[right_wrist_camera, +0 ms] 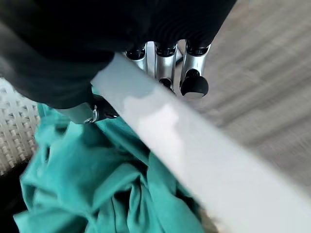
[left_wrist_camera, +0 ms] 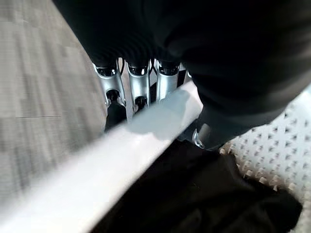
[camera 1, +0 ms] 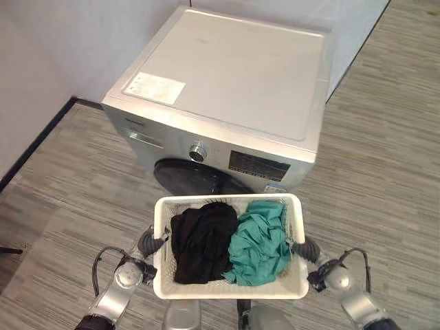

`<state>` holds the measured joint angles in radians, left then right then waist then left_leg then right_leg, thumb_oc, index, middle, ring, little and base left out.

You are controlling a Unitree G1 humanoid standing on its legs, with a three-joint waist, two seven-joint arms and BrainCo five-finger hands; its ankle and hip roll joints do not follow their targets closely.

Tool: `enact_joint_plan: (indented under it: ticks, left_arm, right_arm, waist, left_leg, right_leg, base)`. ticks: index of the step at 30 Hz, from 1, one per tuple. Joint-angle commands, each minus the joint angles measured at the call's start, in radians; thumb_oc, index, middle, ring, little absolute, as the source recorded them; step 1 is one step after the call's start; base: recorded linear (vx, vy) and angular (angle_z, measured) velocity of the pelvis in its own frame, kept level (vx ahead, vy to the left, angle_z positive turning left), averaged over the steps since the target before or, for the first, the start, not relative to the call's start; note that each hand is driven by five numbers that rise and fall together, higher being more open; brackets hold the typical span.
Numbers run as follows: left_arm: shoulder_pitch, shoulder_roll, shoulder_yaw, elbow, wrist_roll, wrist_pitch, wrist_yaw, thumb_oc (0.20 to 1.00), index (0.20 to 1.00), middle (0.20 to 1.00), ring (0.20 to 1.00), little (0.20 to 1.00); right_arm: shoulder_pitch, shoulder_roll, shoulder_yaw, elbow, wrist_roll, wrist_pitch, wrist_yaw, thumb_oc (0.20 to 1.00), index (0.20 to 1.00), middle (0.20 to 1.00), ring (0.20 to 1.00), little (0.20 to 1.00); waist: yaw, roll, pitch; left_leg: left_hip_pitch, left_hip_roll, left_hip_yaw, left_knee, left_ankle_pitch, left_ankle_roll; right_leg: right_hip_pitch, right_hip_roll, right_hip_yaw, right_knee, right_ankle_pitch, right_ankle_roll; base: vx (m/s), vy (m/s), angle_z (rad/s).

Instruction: Grab the laundry basket,head to the washer,open it,put in the laundry and shut it.

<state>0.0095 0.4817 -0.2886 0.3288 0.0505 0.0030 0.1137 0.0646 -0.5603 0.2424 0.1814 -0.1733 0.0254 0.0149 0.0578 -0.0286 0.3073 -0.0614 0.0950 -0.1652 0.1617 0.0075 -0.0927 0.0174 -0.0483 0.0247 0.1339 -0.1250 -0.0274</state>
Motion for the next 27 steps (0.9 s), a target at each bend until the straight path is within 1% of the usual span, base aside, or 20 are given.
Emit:
enact_joint_plan:
  ticks: [1,3,4,6,9,10,11,12,13,14,15,18,19,20,21,23,24,25,26,27]
  left_arm:
    - [-0.11,-0.001,0.009,-0.157,0.053,-0.083,0.025,0.2,0.2,0.2,0.2,0.2]
    - [-0.1,0.017,0.017,-0.196,0.086,-0.09,0.029,0.2,0.2,0.2,0.2,0.2]
    - [-0.098,0.017,0.017,-0.198,0.086,-0.089,0.028,0.2,0.2,0.2,0.2,0.2]
    - [-0.096,0.064,0.057,-0.26,0.127,-0.102,0.033,0.2,0.2,0.2,0.2,0.2]
    - [-0.068,0.124,0.132,-0.332,0.166,-0.115,0.05,0.2,0.2,0.2,0.2,0.2]
    - [-0.043,0.154,0.18,-0.378,0.176,-0.124,0.05,0.2,0.2,0.2,0.2,0.2]
    - [-0.038,0.154,0.184,-0.383,0.176,-0.123,0.048,0.2,0.2,0.2,0.2,0.2]
    - [-0.021,0.174,0.22,-0.414,0.178,-0.131,0.05,0.2,0.2,0.2,0.2,0.2]
    - [0.024,0.207,0.296,-0.486,0.163,-0.14,0.032,0.2,0.2,0.2,0.2,0.2]
    - [0.031,0.207,0.301,-0.493,0.161,-0.138,0.028,0.2,0.2,0.2,0.2,0.2]
    - [0.049,0.219,0.33,-0.522,0.156,-0.141,0.019,0.2,0.2,0.2,0.2,0.2]
    - [0.154,0.254,0.473,-0.641,0.108,-0.148,-0.031,0.2,0.2,0.2,0.2,0.2]
    - [0.187,0.27,0.525,-0.68,0.082,-0.153,-0.045,0.2,0.2,0.2,0.2,0.2]
    - [0.257,0.291,0.619,-0.74,0.02,-0.159,-0.067,0.2,0.2,0.2,0.2,0.2]
    - [0.265,0.29,0.624,-0.747,0.016,-0.157,-0.07,0.2,0.2,0.2,0.2,0.2]
    - [0.315,0.306,0.695,-0.783,-0.039,-0.162,-0.076,0.2,0.2,0.2,0.2,0.2]
    - [0.324,0.302,0.701,-0.791,-0.044,-0.16,-0.079,0.2,0.2,0.2,0.2,0.2]
    - [0.329,0.316,0.726,-0.795,-0.056,-0.165,-0.071,0.2,0.2,0.2,0.2,0.2]
    - [0.325,0.332,0.736,-0.804,-0.09,-0.165,-0.073,0.2,0.2,0.2,0.2,0.2]
    - [0.301,0.341,0.72,-0.793,-0.102,-0.161,-0.075,0.2,0.2,0.2,0.2,0.2]
  right_arm:
    - [0.057,-0.001,-0.024,-0.158,-0.01,-0.084,0.005,0.2,0.2,0.2,0.2,0.2]
    - [0.118,-0.003,-0.079,-0.226,-0.01,-0.089,0.012,0.2,0.2,0.2,0.2,0.2]
    - [0.122,-0.004,-0.081,-0.229,-0.01,-0.088,0.013,0.2,0.2,0.2,0.2,0.2]
    - [0.161,-0.003,-0.131,-0.31,-0.001,-0.098,0.02,0.2,0.2,0.2,0.2,0.2]
    - [0.186,-0.012,-0.178,-0.385,0.015,-0.11,0.037,0.2,0.2,0.2,0.2,0.2]
    - [0.203,-0.016,-0.204,-0.425,0.031,-0.117,0.051,0.2,0.2,0.2,0.2,0.2]
    - [0.205,-0.016,-0.204,-0.429,0.032,-0.115,0.053,0.2,0.2,0.2,0.2,0.2]
    - [0.217,-0.021,-0.224,-0.448,0.047,-0.123,0.06,0.2,0.2,0.2,0.2,0.2]
    - [0.251,-0.035,-0.271,-0.505,0.082,-0.133,0.088,0.2,0.2,0.2,0.2,0.2]
    - [0.255,-0.035,-0.273,-0.511,0.084,-0.13,0.09,0.2,0.2,0.2,0.2,0.2]
    - [0.273,-0.041,-0.293,-0.532,0.098,-0.132,0.104,0.2,0.2,0.2,0.2,0.2]
    - [0.347,-0.077,-0.39,-0.604,0.162,-0.13,0.155,0.2,0.2,0.2,0.2,0.2]
    - [0.37,-0.088,-0.432,-0.625,0.201,-0.131,0.179,0.2,0.2,0.2,0.2,0.2]
    - [0.418,-0.11,-0.515,-0.655,0.266,-0.126,0.209,0.2,0.2,0.2,0.2,0.2]
    - [0.422,-0.111,-0.516,-0.659,0.269,-0.124,0.211,0.2,0.2,0.2,0.2,0.2]
    - [0.453,-0.15,-0.605,-0.675,0.319,-0.124,0.229,0.2,0.2,0.2,0.2,0.2]
    - [0.459,-0.152,-0.609,-0.68,0.323,-0.122,0.232,0.2,0.2,0.2,0.2,0.2]
    - [0.46,-0.176,-0.647,-0.681,0.338,-0.124,0.237,0.2,0.2,0.2,0.2,0.2]
    - [0.436,-0.233,-0.694,-0.665,0.363,-0.121,0.234,0.2,0.2,0.2,0.2,0.2]
    - [0.406,-0.259,-0.693,-0.647,0.361,-0.117,0.227,0.2,0.2,0.2,0.2,0.2]
  waist:
    - [-0.062,-0.01,-0.098]
    - [-0.093,0.015,-0.129]
    - [-0.091,0.015,-0.13]
    - [-0.103,0.027,-0.129]
    - [-0.111,0.03,-0.136]
    - [-0.112,0.025,-0.138]
    - [-0.11,0.024,-0.139]
    - [-0.113,0.022,-0.14]
    - [-0.116,0.014,-0.143]
    - [-0.114,0.013,-0.144]
    - [-0.115,0.011,-0.145]
    - [-0.115,0.005,-0.155]
    - [-0.114,0.0,-0.156]
    - [-0.11,-0.007,-0.157]
    - [-0.11,-0.005,-0.161]
    - [-0.107,-0.011,-0.168]
    - [-0.109,-0.009,-0.169]
    - [-0.107,-0.013,-0.175]
    - [-0.105,-0.013,-0.187]
    - [-0.104,-0.012,-0.194]
  left_leg:
    - [0.011,0.067,0.034,0.029,-0.04,0.017]
    - [0.06,0.084,0.087,-0.064,-0.067,0.012]
    - [0.064,0.084,0.089,-0.069,-0.065,0.012]
    - [0.077,0.053,0.1,-0.079,-0.099,0.018]
    - [0.087,0.029,0.121,-0.077,-0.129,0.032]
    - [0.095,0.022,0.141,-0.079,-0.138,0.039]
    - [0.097,0.022,0.145,-0.08,-0.138,0.04]
    - [0.102,0.019,0.155,-0.083,-0.143,0.043]
    - [0.113,0.017,0.177,-0.085,-0.153,0.049]
    - [0.115,0.017,0.18,-0.085,-0.154,0.05]
    - [0.117,0.018,0.187,-0.085,-0.156,0.05]
    - [0.141,0.021,0.208,-0.088,-0.176,0.055]
    - [0.145,0.023,0.215,-0.088,-0.177,0.055]
    - [0.15,0.027,0.221,-0.09,-0.165,0.052]
    - [0.155,0.028,0.221,-0.093,-0.173,0.053]
    - [0.165,0.032,0.223,-0.101,-0.171,0.049]
    - [0.169,0.032,0.223,-0.104,-0.17,0.048]
    - [0.173,0.035,0.223,-0.109,-0.168,0.045]
    - [0.183,0.04,0.224,-0.127,-0.162,0.039]
    - [0.188,0.042,0.223,-0.134,-0.159,0.037]
  right_leg:
    - [-0.057,-0.035,-0.034,-0.008,0.041,0.096]
    - [-0.056,-0.06,-0.04,-0.007,0.048,0.118]
    - [-0.055,-0.06,-0.039,-0.008,0.048,0.118]
    - [-0.061,-0.1,-0.027,-0.014,0.079,0.145]
    - [-0.073,-0.122,0.004,-0.034,0.107,0.162]
    - [-0.081,-0.128,0.024,-0.046,0.123,0.17]
    - [-0.081,-0.128,0.027,-0.047,0.124,0.171]
    - [-0.086,-0.132,0.036,-0.056,0.135,0.178]
    - [-0.093,-0.135,0.056,-0.075,0.157,0.191]
    - [-0.093,-0.135,0.06,-0.077,0.159,0.192]
    - [-0.093,-0.137,0.063,-0.083,0.162,0.194]
    - [-0.087,-0.134,0.084,-0.104,0.171,0.207]
    - [-0.087,-0.133,0.09,-0.107,0.174,0.211]
    - [-0.088,-0.133,0.095,-0.111,0.186,0.214]
    - [-0.083,-0.132,0.094,-0.113,0.18,0.215]
    - [-0.074,-0.133,0.088,-0.12,0.181,0.22]
    - [-0.07,-0.133,0.087,-0.123,0.182,0.22]
    - [-0.067,-0.134,0.083,-0.125,0.181,0.221]
    - [-0.057,-0.135,0.075,-0.134,0.182,0.223]
    - [-0.053,-0.134,0.071,-0.136,0.181,0.223]
  base:
    - [0.0,0.255,0.37]
    - [0.02,0.308,0.4]
    - [0.0,0.258,0.24]
    - [-0.08,0.282,-0.16]
    - [-0.07,0.206,-0.3]
    - [-0.05,0.125,-0.41]
    - [-0.04,0.085,-0.56]
    - [-0.04,0.061,-0.6]
    - [-0.04,0.061,-0.56]
    - [-0.03,0.053,-0.53]
    - [0.0,0.024,-0.49]
    - [0.05,0.035,-0.28]
    - [0.0,0.001,-0.36]
    - [0.03,0.007,-0.28]
    - [0.03,0.0,-0.19]
    - [0.05,-0.001,-0.08]
    - [0.03,-0.008,-0.02]
    - [0.03,-0.017,0.06]
    - [0.04,-0.027,0.07]
    - [0.04,-0.039,0.06]
